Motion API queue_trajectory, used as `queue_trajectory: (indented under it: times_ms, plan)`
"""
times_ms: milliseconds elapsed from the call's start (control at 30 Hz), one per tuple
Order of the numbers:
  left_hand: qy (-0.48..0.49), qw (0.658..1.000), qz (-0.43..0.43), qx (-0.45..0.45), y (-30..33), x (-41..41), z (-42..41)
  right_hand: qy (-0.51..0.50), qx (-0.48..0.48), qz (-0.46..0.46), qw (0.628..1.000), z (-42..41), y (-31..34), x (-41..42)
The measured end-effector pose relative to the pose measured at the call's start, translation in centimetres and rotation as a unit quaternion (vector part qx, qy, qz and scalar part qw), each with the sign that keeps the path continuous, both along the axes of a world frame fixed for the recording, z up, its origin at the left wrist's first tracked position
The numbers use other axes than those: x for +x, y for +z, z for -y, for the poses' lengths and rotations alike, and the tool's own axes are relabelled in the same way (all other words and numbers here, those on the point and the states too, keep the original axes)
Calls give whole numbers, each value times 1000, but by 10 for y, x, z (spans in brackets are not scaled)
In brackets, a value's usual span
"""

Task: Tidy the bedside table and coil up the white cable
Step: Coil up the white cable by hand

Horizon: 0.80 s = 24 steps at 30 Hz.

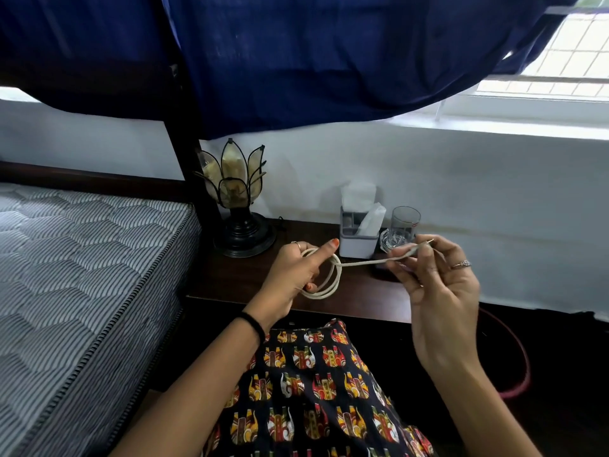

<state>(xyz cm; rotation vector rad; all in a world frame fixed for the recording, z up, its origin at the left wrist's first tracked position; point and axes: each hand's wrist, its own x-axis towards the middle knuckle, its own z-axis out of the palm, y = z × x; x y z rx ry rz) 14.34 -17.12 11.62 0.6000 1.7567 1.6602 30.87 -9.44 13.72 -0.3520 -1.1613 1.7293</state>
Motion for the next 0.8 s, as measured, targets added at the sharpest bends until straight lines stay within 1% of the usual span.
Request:
queue_trajectory:
  times_ms: [100, 233, 300, 367, 400, 433, 533, 600, 700, 800]
  plan:
    - [-12, 1000, 10, 12, 0, -2, 1, -2, 39, 29, 999, -6, -7, 6]
    - [-1, 993, 109, 48, 5, -5, 0, -8, 127, 135, 983, -16, -21, 17]
    - [10, 985, 158, 62, 8, -4, -2, -16, 195, 216, 957, -18, -30, 18]
    - [25, 976, 204, 76, 12, -1, -5, -38, 274, 300, 913, -17, -38, 14]
    - [30, 971, 222, 82, 14, 1, -6, -45, 295, 322, 899, -16, -41, 10]
    - [35, 967, 238, 89, 16, 2, -7, -45, 302, 328, 894, -14, -45, 6]
    - [33, 956, 273, 101, 23, 10, -10, -48, 280, 315, 906, -10, -54, -3]
    - [26, 952, 288, 104, 28, 16, -12, -61, 266, 327, 905, -7, -60, -10]
    - [25, 942, 315, 114, 32, 23, -16, -66, 277, 355, 890, 3, -68, -22]
    - [30, 941, 316, 119, 31, 28, -19, -71, 311, 409, 855, 10, -70, -34]
